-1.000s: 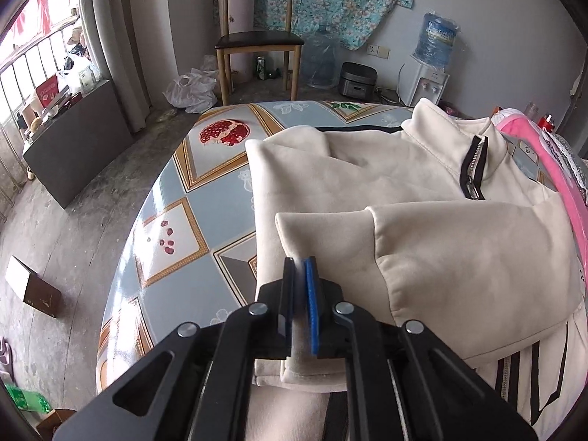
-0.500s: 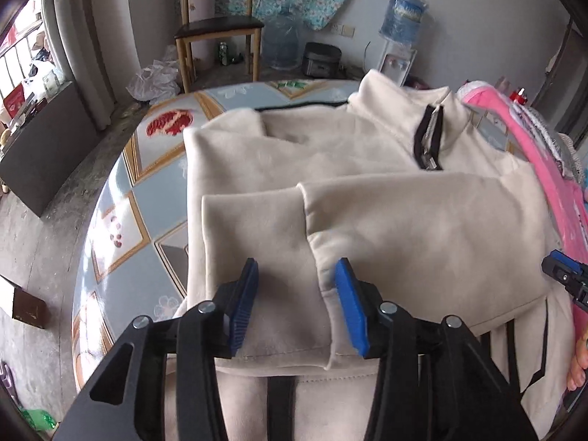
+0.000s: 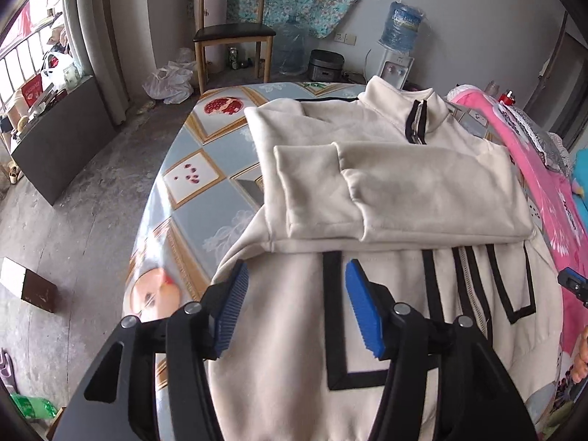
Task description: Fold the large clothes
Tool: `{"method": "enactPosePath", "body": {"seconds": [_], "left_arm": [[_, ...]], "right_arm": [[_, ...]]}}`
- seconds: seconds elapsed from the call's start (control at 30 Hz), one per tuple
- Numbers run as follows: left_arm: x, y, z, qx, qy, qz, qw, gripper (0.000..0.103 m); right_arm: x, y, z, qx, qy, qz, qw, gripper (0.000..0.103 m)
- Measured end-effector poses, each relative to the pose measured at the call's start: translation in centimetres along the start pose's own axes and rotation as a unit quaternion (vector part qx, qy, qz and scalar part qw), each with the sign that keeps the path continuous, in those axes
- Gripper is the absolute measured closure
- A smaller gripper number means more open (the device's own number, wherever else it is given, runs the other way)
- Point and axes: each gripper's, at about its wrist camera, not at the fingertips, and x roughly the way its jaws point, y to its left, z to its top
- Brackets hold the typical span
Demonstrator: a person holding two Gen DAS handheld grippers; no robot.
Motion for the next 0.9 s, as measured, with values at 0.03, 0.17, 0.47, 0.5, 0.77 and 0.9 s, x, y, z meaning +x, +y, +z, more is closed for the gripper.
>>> {"method": "enactPosePath", "body": {"seconds": [0.03, 0.17, 0.47, 0.5, 0.77, 0.9], "left_arm": [[-0.3, 0.1, 0.1, 0.002, 0.0, 0.004, 1.0, 0.049], [-1.5, -0.3, 2.0, 0.01, -0.018, 0.004, 0.9998, 0.049], [1.9, -6.4, 15.7, 0.036, 0.003, -0.073, 0.9967, 0.035], [2.9, -7.2, 17.3, 0.033, 0.008, -0.076, 0.9965, 0.033], [14.8, -10.4, 26.3, -0.021, 0.067, -0.05, 0.9962, 0.031], [18.9, -10.1, 28.2, -0.062, 0.066, -0.07, 0.9935, 0.031]], "right_arm": [[-0.3, -0.1, 0.2, 0.0, 0.003, -0.001, 1.0, 0.026], [-2.2, 0.7, 4.1, -0.011, -0.015, 0.028, 0.999, 0.026], [2.3, 6.0, 19.7, -0.037, 0.018, 0.111, 0.993, 0.026], [4.1, 6.3, 21.5, -0.028, 0.032, 0.114, 0.993, 0.026], [18.2, 6.7, 30.3, 0.055, 0.127, 0.128, 0.982, 0.026], [22.0, 6.9, 32.4, 0.06, 0.147, 0.125, 0.979, 0.029]]}}
